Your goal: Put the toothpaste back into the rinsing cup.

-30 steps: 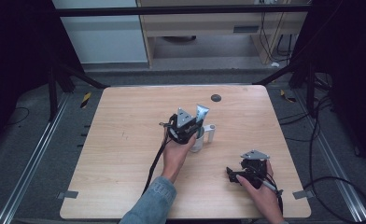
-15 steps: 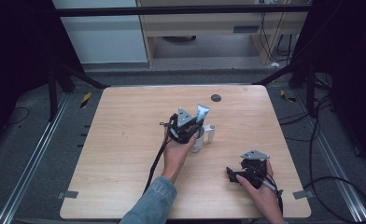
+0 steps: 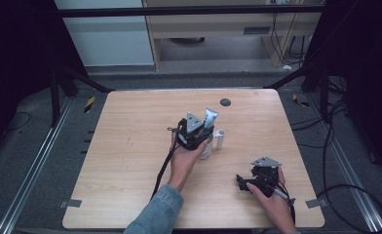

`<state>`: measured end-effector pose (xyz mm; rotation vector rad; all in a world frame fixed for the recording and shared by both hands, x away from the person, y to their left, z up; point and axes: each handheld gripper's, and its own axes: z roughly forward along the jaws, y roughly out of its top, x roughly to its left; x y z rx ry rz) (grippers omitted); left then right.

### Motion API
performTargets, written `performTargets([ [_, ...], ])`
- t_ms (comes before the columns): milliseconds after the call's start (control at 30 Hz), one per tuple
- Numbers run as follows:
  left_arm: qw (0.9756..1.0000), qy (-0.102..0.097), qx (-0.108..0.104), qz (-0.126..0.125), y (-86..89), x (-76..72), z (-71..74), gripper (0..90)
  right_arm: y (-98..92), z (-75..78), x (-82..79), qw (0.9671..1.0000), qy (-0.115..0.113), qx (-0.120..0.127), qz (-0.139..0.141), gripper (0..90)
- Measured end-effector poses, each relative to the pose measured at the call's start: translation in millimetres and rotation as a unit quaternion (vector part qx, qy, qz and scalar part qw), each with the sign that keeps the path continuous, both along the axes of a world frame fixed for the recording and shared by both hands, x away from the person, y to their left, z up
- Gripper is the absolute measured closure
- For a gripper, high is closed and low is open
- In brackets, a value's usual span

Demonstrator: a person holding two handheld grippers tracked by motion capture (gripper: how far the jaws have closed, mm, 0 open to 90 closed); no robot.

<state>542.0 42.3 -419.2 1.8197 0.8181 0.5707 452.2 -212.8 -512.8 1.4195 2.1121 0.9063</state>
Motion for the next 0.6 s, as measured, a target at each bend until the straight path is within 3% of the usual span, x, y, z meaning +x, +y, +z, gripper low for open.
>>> performTargets([
  [300, 0.9999, 0.004, 0.001, 0.011, 4.8, 0.5, 0.6, 48.0, 0.0, 0.0, 0.0, 1.0000, 0.000, 0.000, 0.000, 0.4],
  [600, 0.9999, 0.011, 0.006, 0.004, 13.7, -3.9, 5.0, 37.3, 0.0, 0.0, 0.0, 1.0000, 0.000, 0.000, 0.000, 0.4],
])
